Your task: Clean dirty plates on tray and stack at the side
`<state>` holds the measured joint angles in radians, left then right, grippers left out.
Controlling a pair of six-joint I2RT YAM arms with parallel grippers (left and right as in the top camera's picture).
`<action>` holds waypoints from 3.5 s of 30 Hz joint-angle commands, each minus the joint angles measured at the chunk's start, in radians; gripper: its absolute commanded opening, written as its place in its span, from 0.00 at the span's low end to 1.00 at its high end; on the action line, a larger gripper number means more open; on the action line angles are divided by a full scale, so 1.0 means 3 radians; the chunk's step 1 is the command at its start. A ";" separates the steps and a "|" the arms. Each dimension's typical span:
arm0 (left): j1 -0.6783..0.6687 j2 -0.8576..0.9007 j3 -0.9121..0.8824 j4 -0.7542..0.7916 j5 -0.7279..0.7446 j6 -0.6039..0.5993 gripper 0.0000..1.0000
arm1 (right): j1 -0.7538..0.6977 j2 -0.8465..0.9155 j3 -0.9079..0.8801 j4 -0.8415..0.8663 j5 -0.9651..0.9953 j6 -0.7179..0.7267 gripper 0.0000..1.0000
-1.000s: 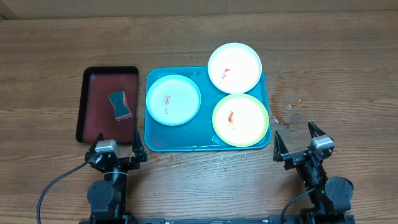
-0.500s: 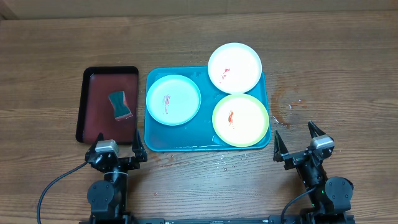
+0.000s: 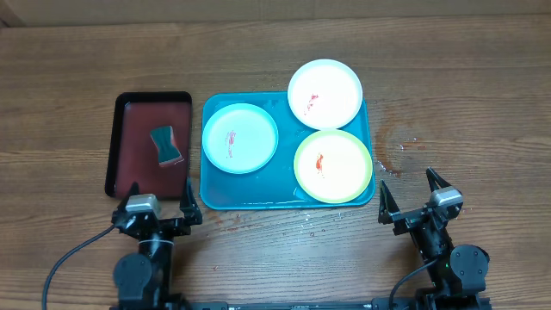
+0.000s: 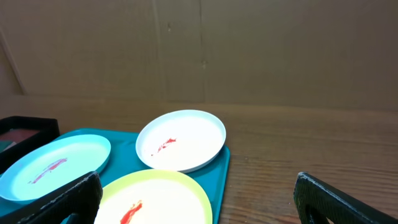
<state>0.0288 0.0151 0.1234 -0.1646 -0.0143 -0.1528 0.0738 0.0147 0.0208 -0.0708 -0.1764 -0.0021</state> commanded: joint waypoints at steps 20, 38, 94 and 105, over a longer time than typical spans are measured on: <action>0.0013 0.1745 0.2366 -0.1274 0.0198 0.0332 1.00 | 0.0015 0.0066 0.1320 -0.0704 -0.0006 0.0020 1.00; 0.0013 0.3560 0.5014 -0.3694 0.0371 0.0422 1.00 | 0.0015 0.2199 0.3310 -0.1952 -0.0324 0.0291 1.00; 0.0320 0.5858 0.5502 -0.3731 -0.0563 -0.0240 1.00 | 0.1720 0.7013 0.5039 -0.1607 0.0469 0.1596 0.33; 0.0322 0.6233 0.5501 -0.3775 -0.0562 -0.0244 0.93 | 0.1759 0.7141 0.5034 -0.1665 0.0533 0.1748 0.17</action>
<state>0.1226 1.8542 1.7535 -1.2934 -0.1696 -0.2108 0.5964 2.1456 1.5063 -0.5694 -0.0368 0.5022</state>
